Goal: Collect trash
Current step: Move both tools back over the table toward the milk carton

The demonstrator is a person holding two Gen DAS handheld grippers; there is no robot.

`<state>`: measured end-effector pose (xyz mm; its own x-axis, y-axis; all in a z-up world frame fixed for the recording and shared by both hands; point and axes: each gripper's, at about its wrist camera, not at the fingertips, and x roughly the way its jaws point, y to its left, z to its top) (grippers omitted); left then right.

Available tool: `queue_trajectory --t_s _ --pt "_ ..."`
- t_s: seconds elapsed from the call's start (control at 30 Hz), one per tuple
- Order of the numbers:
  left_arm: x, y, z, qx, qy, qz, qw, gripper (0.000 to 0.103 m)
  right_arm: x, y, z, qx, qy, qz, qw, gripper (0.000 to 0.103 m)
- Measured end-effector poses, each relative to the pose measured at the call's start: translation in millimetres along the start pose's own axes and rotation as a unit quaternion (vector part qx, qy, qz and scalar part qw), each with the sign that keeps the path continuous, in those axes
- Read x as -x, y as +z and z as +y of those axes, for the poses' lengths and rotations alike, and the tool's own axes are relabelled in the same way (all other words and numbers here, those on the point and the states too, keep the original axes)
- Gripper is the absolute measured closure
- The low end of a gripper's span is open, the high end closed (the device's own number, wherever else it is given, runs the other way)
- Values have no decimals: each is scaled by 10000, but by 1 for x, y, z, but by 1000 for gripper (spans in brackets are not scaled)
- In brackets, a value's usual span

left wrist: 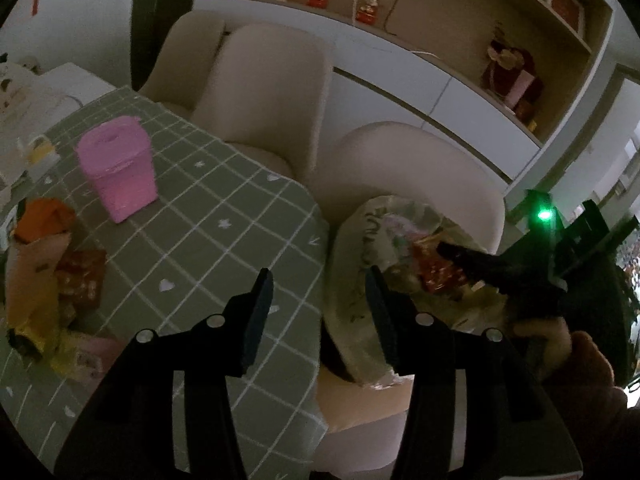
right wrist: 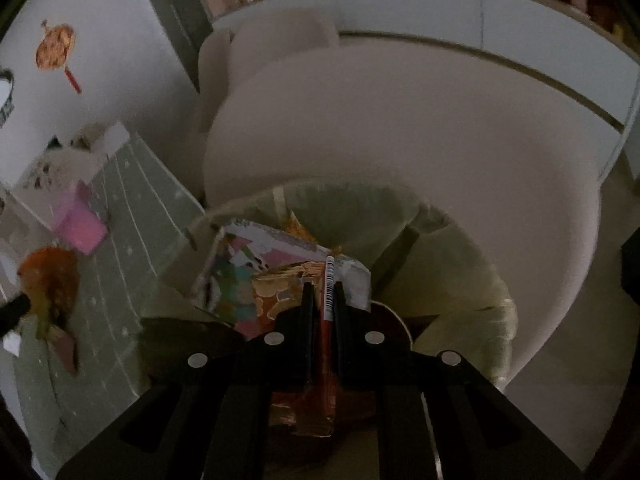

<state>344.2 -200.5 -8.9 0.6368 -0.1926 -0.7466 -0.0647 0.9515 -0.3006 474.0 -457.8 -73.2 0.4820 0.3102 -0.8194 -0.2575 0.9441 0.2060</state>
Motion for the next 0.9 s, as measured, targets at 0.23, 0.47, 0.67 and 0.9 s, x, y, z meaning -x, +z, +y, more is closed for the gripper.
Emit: queue_trajectory --t_s 0.23,0.47,0.67,0.9 --pt "27 -10 22 15 11 -106 9999 57 63 -14 4 -314 27 -685 9972 62" --pt "65 -28 57 32 45 -336 9994 57 115 -43 50 -144 84 -1075 9941 62" --pt "105 -35 113 147 -18 -551 9984 56 141 -72 111 -334 184 -1161 9925 62" --pt "143 -41 181 -40 274 -717 9970 56 166 -109 183 -62 116 -1253 9920 62"
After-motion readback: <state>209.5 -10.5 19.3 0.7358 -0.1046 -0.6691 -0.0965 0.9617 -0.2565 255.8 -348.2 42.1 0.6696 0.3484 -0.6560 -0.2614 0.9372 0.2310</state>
